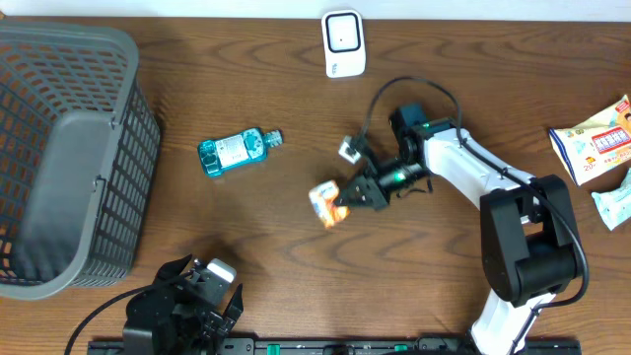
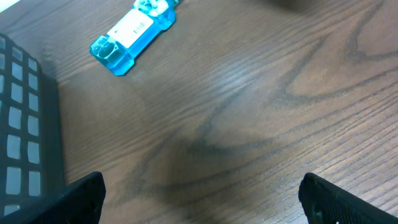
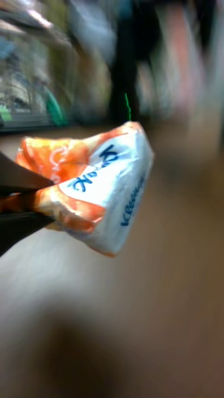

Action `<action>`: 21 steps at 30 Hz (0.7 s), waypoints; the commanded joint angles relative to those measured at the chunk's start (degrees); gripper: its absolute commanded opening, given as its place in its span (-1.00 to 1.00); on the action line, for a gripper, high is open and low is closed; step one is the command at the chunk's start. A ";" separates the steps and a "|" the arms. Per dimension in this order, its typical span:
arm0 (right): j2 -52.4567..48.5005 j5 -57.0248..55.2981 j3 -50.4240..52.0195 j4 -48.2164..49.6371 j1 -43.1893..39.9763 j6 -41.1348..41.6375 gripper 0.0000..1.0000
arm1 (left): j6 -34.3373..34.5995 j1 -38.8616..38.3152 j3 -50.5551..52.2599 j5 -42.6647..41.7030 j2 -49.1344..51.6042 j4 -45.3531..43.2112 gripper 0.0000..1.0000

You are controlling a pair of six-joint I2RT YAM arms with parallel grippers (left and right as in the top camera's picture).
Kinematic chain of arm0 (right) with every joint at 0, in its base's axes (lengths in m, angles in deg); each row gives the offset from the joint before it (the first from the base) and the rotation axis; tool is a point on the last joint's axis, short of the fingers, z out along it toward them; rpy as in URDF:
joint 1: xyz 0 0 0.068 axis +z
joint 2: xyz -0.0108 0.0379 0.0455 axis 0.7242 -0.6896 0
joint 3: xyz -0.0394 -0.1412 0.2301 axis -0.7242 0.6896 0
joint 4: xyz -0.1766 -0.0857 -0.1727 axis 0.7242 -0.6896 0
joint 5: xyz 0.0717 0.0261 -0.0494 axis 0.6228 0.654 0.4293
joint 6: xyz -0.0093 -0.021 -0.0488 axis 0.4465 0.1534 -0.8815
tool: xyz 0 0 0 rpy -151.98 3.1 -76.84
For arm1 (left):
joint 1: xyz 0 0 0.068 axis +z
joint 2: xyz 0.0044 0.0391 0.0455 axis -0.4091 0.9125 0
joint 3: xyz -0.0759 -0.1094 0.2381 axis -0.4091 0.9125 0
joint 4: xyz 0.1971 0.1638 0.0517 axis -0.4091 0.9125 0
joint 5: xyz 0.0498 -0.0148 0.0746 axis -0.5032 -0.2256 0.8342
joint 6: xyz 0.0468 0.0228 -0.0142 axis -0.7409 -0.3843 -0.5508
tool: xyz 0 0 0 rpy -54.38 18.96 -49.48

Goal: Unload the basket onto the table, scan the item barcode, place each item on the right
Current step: 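Carry the tissue pack up to the white scanner window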

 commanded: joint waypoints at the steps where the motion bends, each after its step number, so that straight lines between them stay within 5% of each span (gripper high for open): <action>1: 1.57 -44.54 -1.36 -0.83 2.01 47.10 -0.97 | -0.52 0.24 0.15 0.79 0.00 0.66 0.99; 13: 4.37 -66.03 -1.81 -3.56 7.69 57.51 -0.97 | -0.52 0.24 0.15 0.76 0.00 0.66 0.99; 21: 8.44 -66.82 -1.90 2.64 9.64 57.46 -0.97 | -0.52 0.24 0.15 0.76 0.00 0.66 0.99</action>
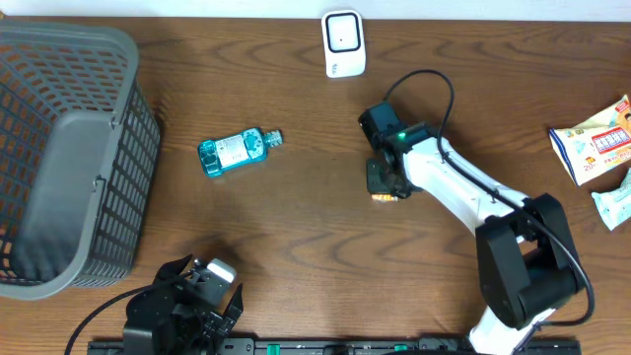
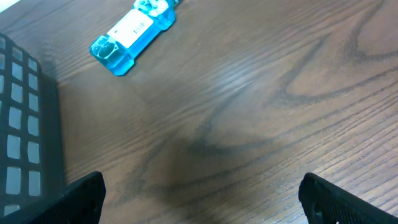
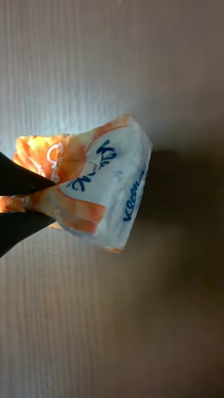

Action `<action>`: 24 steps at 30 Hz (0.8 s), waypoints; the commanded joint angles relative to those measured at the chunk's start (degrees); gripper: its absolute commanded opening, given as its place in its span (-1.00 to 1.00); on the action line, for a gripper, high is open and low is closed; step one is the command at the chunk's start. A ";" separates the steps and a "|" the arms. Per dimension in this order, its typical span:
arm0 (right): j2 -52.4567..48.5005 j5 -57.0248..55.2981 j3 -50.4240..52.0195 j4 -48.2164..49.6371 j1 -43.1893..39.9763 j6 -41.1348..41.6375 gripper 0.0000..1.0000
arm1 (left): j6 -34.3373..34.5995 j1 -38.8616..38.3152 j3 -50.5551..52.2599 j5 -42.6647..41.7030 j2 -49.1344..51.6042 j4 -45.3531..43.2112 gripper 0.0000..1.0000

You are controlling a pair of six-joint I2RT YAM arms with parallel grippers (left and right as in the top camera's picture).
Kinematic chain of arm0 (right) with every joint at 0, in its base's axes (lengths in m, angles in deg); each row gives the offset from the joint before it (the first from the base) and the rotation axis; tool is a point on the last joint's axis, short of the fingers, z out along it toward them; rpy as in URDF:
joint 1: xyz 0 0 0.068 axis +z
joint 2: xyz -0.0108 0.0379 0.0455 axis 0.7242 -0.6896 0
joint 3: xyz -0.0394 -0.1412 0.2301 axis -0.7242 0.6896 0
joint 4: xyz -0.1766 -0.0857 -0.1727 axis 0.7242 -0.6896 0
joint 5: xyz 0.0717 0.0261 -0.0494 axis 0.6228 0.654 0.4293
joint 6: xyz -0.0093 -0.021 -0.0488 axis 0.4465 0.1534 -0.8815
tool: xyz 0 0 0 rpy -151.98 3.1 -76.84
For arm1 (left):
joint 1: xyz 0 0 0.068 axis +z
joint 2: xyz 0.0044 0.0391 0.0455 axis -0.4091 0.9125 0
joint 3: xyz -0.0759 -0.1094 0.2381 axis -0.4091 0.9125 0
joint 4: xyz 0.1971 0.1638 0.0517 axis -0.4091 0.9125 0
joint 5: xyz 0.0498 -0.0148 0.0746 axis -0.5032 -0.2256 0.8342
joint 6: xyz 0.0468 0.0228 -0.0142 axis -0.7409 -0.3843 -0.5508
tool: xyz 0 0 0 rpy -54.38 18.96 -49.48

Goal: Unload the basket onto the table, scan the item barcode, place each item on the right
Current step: 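Carry the tissue pack up to the white scanner window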

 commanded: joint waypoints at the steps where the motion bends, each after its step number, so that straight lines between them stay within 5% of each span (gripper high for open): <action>1: 3.96 -2.99 -1.01 2.29 0.90 1.79 -0.97 | -0.55 0.24 0.15 0.79 0.00 0.66 0.99; 6: 5.86 -6.21 -1.01 10.71 1.68 -0.61 -0.97 | -0.55 0.24 0.15 0.76 0.00 0.66 0.99; 16: 5.25 -18.47 -0.98 36.28 1.90 -27.76 -0.98 | -0.55 0.24 0.15 0.76 0.00 0.66 0.99; 24: 2.89 -18.43 -1.44 46.34 0.04 -34.21 -0.98 | -0.55 0.24 0.15 0.76 0.00 0.66 0.98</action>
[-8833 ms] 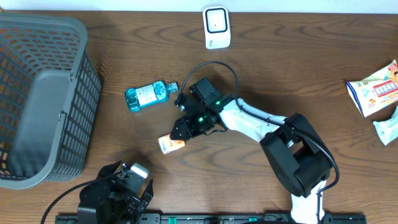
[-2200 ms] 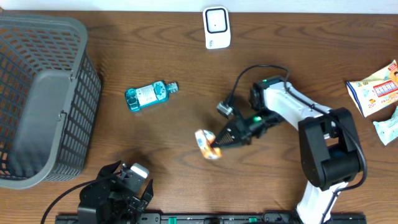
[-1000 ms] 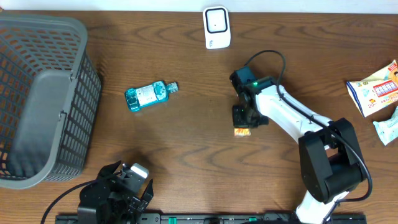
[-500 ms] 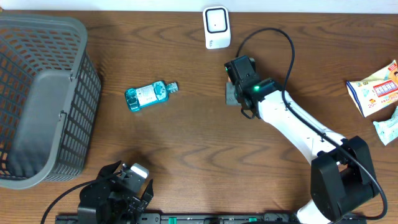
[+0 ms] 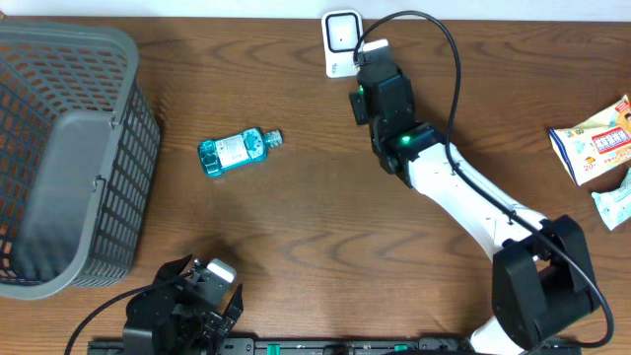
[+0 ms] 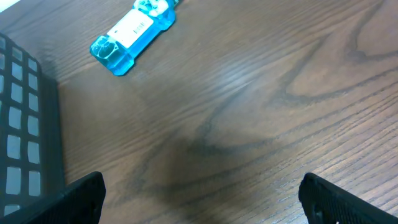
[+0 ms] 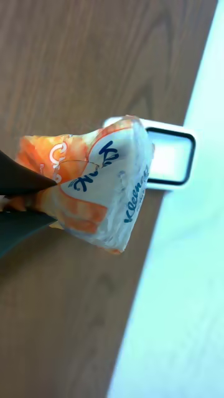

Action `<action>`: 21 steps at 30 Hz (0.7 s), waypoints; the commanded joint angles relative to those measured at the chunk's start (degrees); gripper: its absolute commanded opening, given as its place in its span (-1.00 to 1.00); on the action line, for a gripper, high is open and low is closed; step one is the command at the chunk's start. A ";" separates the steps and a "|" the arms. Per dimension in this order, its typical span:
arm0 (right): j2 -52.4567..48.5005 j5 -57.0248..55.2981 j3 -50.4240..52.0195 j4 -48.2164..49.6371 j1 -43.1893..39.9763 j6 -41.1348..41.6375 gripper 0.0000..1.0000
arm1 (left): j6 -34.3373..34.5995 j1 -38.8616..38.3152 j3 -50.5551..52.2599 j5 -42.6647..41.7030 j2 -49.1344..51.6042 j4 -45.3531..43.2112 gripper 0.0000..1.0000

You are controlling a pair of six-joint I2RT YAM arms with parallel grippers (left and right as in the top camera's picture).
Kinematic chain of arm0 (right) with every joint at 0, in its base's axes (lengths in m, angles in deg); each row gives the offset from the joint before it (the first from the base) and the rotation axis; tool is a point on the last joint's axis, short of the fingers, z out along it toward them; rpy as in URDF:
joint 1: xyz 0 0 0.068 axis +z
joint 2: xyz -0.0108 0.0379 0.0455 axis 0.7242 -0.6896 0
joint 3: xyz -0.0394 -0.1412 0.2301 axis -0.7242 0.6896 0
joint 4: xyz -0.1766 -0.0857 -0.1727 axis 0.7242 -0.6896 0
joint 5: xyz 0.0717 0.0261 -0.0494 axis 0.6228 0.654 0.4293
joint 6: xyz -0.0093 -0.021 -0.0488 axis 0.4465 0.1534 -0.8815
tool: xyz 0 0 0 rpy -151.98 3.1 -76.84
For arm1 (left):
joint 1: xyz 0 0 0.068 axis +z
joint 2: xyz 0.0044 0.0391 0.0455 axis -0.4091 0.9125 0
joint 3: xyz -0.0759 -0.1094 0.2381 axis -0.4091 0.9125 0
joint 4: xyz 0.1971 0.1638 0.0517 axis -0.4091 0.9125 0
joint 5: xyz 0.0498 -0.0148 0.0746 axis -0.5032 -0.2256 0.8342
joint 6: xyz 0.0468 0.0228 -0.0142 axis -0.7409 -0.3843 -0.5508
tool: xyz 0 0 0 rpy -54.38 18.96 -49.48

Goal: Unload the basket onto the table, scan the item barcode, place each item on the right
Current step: 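Carry the tissue pack up to the white scanner window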

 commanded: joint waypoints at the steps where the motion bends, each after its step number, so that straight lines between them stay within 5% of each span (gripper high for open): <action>1: -2.69 -1.97 -1.66 1.88 -1.14 -7.82 -0.98 | -0.55 0.24 0.15 0.79 0.00 0.66 0.99; 13: -23.21 -9.03 -29.53 -5.40 -1.27 -20.90 -0.98 | -0.52 0.24 0.15 0.76 0.00 0.66 0.98; 21: -39.34 -19.78 -48.26 -3.91 -0.44 -40.17 -0.98 | -0.55 0.24 0.15 0.76 0.00 0.66 0.99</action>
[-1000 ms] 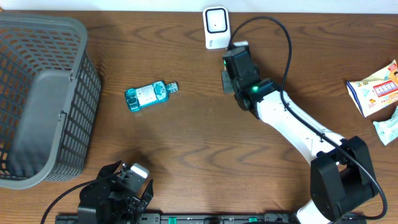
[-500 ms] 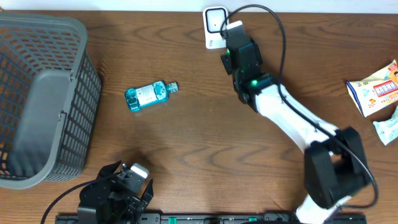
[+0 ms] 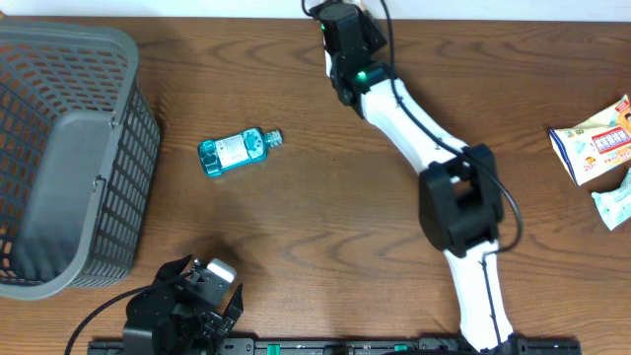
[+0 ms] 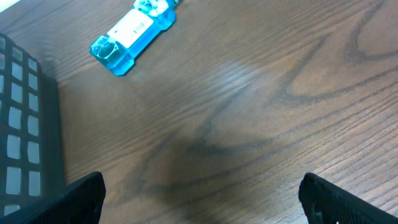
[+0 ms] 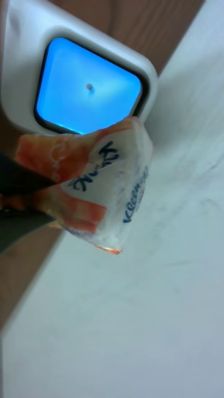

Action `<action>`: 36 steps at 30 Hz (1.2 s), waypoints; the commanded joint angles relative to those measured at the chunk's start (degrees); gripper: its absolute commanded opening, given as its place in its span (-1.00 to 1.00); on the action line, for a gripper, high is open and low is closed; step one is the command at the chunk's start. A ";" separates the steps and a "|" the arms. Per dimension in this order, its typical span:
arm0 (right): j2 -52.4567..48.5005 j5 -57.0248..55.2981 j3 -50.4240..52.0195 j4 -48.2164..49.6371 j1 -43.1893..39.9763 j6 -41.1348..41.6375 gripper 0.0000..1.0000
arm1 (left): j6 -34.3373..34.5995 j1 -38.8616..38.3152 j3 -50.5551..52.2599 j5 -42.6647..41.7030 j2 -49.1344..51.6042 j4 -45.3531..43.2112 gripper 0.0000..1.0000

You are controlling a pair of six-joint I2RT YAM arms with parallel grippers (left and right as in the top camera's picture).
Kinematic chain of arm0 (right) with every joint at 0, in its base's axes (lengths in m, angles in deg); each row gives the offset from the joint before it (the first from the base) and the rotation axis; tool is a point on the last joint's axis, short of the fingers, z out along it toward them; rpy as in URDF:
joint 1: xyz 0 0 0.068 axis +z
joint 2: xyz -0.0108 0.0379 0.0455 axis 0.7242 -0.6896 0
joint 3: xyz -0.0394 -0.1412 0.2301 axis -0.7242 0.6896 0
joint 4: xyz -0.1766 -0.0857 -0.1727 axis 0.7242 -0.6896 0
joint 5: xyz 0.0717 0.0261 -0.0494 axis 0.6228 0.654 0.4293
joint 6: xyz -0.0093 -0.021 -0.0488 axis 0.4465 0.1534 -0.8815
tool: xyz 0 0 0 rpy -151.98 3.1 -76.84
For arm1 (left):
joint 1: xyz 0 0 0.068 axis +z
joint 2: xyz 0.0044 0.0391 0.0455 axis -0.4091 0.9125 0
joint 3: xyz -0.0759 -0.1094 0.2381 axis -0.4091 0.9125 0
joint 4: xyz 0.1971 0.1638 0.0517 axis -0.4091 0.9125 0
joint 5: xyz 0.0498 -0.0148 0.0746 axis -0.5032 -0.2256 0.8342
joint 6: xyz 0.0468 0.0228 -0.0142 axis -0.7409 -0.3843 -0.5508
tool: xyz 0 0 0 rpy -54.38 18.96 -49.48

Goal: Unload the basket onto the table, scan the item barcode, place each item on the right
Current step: 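Carry the tissue pack up to the white scanner window, then carry the tissue pack right and release it at the right edge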

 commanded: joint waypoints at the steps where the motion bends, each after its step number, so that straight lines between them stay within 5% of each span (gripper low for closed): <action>1: -6.75 -8.41 -5.95 2.01 0.66 -13.79 -0.98 | -0.52 0.24 0.15 0.76 0.00 0.66 0.99; 5: -11.50 -12.33 -7.30 5.49 1.33 -19.87 -0.98 | -0.52 0.24 0.15 0.76 0.00 0.66 0.99; 23: -7.30 -26.01 -7.50 3.69 6.40 -19.98 -0.98 | -0.52 0.24 0.15 0.76 0.00 0.66 0.99; 29: 2.34 -26.16 -7.50 -7.78 4.13 -10.91 -0.98 | -0.52 0.24 0.15 0.79 0.00 0.66 0.99; 36: 9.94 -25.86 -7.50 -29.00 -2.43 12.24 -0.98 | -0.52 0.24 0.15 0.76 0.02 0.66 0.99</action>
